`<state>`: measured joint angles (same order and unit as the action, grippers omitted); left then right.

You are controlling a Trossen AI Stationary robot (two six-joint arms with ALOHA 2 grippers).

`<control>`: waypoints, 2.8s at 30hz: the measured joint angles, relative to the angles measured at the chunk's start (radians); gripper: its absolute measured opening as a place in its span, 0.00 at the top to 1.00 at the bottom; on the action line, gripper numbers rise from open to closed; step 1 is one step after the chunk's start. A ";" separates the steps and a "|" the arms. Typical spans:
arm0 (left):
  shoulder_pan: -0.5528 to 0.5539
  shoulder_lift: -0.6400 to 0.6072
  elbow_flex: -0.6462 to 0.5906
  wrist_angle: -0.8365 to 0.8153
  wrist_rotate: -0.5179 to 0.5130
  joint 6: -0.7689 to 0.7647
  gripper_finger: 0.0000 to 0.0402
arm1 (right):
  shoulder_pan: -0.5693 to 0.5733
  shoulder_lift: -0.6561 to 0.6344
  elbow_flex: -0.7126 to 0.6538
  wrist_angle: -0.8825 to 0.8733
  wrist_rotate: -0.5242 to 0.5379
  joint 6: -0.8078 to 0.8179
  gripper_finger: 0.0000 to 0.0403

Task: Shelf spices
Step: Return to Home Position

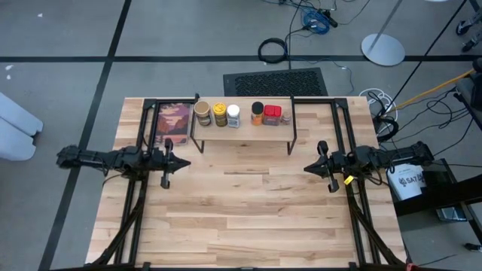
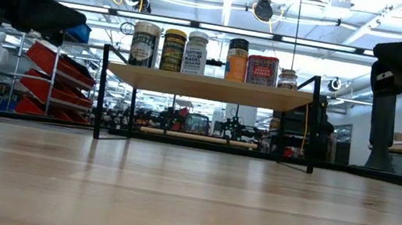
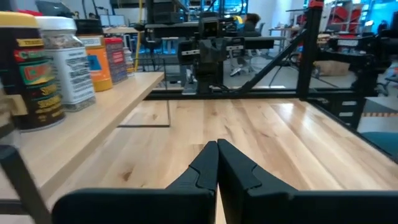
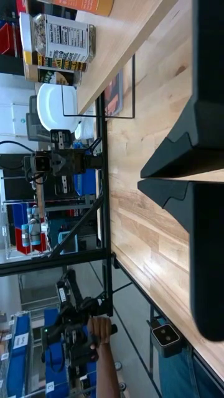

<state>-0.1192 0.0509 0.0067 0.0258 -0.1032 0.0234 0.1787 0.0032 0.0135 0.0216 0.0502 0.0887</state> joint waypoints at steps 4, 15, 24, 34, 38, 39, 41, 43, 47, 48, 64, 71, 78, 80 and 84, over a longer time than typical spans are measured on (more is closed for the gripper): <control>0.043 -0.001 0.000 -0.002 0.028 -0.008 0.98 | 0.000 0.000 0.000 0.000 0.000 0.000 1.00; 0.060 -0.002 0.000 0.000 0.106 0.020 0.98 | 0.000 0.000 0.000 0.000 0.000 0.000 1.00; 0.060 -0.002 0.000 0.006 0.102 0.036 0.98 | 0.000 0.000 0.000 0.000 0.000 0.000 1.00; 0.060 -0.002 0.000 0.006 0.102 -0.083 0.98 | 0.000 0.000 0.000 0.000 0.000 0.000 1.00; 0.060 -0.002 0.000 0.007 0.101 -0.120 0.98 | 0.000 0.000 0.000 0.000 0.000 0.000 1.00; 0.060 -0.002 0.000 0.007 0.101 -0.119 0.98 | 0.000 0.000 0.000 0.000 0.000 0.000 1.00; 0.060 -0.002 0.000 0.007 0.101 -0.119 0.98 | 0.000 0.000 0.000 0.000 0.000 0.000 1.00; 0.060 -0.002 0.000 0.008 0.100 -0.120 0.98 | 0.000 0.000 0.000 0.000 0.000 0.000 1.00; 0.060 -0.002 0.000 0.008 0.100 -0.120 0.98 | 0.000 0.000 0.000 0.000 0.000 0.000 1.00; 0.060 -0.002 0.000 0.009 0.100 -0.120 0.98 | 0.000 0.000 0.000 0.000 0.000 0.000 1.00; 0.060 -0.002 0.000 0.009 0.099 -0.121 0.98 | 0.000 0.000 0.000 0.000 0.000 0.000 1.00; 0.060 -0.002 0.000 0.009 0.099 -0.121 0.98 | 0.000 0.000 0.000 0.000 0.000 0.000 1.00; 0.060 -0.002 0.000 0.009 0.099 -0.121 0.98 | 0.000 0.000 0.000 0.000 0.000 0.000 1.00; 0.060 -0.002 0.000 0.009 0.099 -0.121 0.98 | 0.000 0.000 0.000 0.000 0.000 0.000 1.00; 0.060 -0.002 0.000 0.009 0.099 -0.121 0.98 | 0.000 0.000 0.000 0.000 0.000 0.000 1.00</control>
<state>-0.0589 0.0490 0.0067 0.0345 -0.0040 -0.0978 0.1787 0.0032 0.0132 0.0219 0.0504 0.0888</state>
